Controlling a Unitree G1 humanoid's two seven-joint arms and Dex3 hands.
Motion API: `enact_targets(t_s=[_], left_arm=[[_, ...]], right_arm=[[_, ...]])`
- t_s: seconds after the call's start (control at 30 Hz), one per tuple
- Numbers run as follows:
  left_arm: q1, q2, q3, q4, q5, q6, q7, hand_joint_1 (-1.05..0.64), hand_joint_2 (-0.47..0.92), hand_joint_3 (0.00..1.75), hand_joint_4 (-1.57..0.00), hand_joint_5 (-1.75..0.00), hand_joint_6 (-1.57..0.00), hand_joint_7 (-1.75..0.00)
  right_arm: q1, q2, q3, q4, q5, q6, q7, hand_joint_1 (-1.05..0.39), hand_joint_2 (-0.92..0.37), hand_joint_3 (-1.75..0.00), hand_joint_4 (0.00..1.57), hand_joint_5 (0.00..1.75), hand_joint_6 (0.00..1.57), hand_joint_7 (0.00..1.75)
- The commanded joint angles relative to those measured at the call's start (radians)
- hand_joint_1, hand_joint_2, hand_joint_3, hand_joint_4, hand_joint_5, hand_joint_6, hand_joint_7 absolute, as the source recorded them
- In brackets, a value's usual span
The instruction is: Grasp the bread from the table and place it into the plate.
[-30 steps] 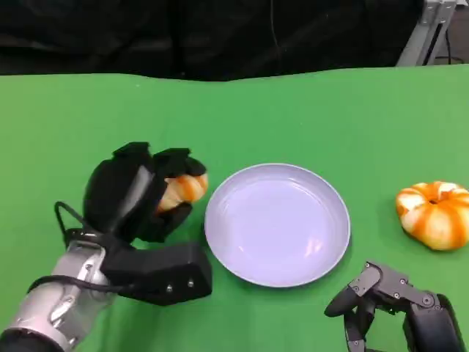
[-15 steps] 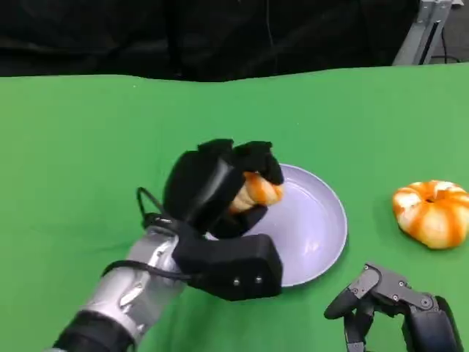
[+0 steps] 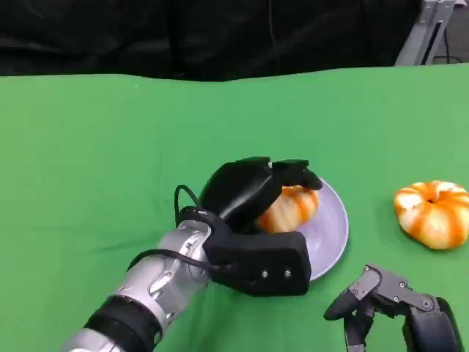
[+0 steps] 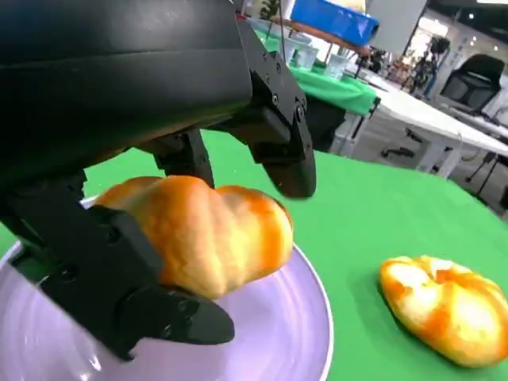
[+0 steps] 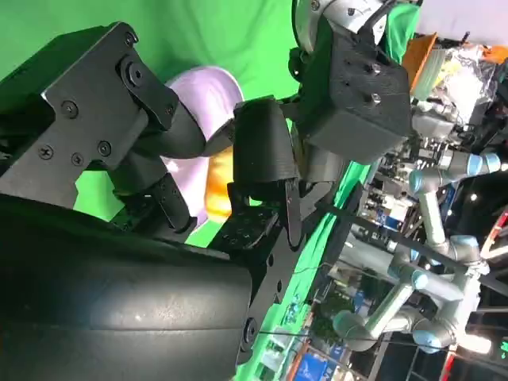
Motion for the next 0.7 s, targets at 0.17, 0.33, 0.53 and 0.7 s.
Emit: enact_targets(t_s=[0.17, 0.33, 0.53, 0.7], left_arm=[[-0.003, 0.069, -0.059, -0.114, 0.086, 0.13, -0.154, -0.78, 0.92, 0.35, 0.0, -0.04, -0.08, -0.01], [0.001, 0.108, -0.065, -0.181, 0.087, 0.162, -0.243, -0.87, 0.92, 0.4, 0.0, 0.0, -0.04, -0.01], [0.063, 0.156, -0.017, -0.284, 0.034, 0.145, -0.262, -0.86, 0.92, 0.39, 0.0, 0.0, -0.06, -0.03], [0.172, 0.192, 0.083, -0.399, -0.081, 0.067, -0.233, -0.66, 0.92, 0.32, -0.2, -0.13, -0.21, -0.09]], right_arm=[[0.003, -0.002, -0.002, -0.011, 0.002, 0.006, -0.006, 0.06, -0.3, -1.44, 0.9, 1.75, 0.82, 1.35], [0.007, -0.002, -0.002, -0.023, 0.007, 0.018, 0.0, 0.07, -0.3, -1.44, 0.9, 1.75, 0.82, 1.35], [0.008, -0.002, -0.002, -0.021, 0.015, 0.019, 0.001, 0.08, -0.3, -1.44, 0.9, 1.75, 0.82, 1.36], [0.008, -0.005, -0.001, -0.025, 0.015, 0.019, 0.004, 0.1, -0.3, -1.44, 0.89, 1.74, 0.81, 1.36]])
